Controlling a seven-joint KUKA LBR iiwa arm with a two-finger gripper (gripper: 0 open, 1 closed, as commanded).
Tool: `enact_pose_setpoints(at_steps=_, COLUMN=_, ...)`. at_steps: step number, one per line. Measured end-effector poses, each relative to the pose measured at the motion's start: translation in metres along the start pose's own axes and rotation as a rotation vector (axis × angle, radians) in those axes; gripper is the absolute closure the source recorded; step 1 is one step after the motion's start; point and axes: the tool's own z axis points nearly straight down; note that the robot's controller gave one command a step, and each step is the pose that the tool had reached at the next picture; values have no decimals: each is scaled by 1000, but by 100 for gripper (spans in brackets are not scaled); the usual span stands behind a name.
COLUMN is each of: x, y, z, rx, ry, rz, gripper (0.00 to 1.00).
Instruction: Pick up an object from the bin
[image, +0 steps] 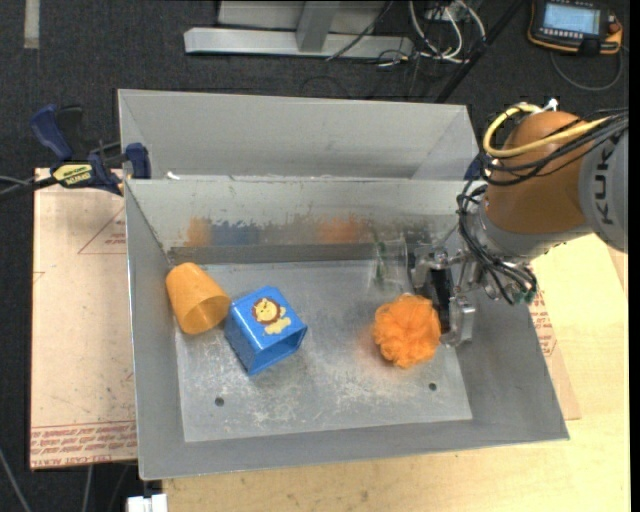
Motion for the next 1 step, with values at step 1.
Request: enact_pose_setpoints(at_steps=1, x=7, y=4, z=65, rx=2, ry=-5, rz=-96, gripper=0)
